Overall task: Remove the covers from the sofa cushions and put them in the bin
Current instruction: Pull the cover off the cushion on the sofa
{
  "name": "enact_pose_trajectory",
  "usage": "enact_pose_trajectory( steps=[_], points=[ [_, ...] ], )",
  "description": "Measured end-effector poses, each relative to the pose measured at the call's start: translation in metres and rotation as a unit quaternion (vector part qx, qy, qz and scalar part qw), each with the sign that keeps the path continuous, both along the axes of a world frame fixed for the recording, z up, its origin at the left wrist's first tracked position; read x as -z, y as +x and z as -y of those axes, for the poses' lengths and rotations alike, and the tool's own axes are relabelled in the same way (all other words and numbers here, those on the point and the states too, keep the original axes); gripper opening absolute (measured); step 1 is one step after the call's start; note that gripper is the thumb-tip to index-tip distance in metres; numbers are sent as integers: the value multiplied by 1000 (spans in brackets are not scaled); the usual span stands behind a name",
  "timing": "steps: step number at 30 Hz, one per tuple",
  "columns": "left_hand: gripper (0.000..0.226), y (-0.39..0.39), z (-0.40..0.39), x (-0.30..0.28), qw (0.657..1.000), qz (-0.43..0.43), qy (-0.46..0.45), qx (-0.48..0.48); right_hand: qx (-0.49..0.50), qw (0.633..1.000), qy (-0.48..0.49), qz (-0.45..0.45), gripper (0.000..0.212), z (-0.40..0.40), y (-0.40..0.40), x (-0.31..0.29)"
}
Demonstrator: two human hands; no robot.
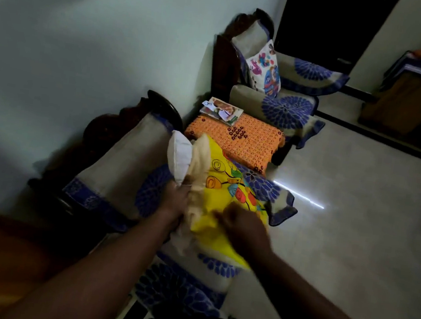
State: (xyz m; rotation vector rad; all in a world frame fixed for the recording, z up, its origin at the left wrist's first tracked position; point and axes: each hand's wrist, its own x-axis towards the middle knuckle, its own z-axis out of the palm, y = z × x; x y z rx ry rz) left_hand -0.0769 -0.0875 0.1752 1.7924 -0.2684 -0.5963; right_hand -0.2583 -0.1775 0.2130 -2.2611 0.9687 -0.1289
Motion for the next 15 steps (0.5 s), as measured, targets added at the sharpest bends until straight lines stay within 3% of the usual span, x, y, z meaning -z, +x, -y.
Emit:
enact_pose_trajectory(
  steps=[1, 4, 9, 13, 15],
  points=[
    [34, -3, 4, 3, 1000, -3, 14, -10, -61, 997, 5, -51, 61, -23, 4, 0],
    [37, 1, 9, 6, 999, 5, 33, -39, -84, 993, 0, -88, 51, -38, 8, 13],
    [33, 12, 5, -13, 998, 21, -6, -52, -61, 998, 18, -3, 37, 3, -4, 37],
    [34, 14, 0, -26, 998, 29, -41, -25, -71, 968, 219, 101, 25, 20, -4, 49],
    [48, 19, -5, -34, 999, 25, -36, -30, -52, 975, 177, 120, 21, 23, -2, 44]
  ],
)
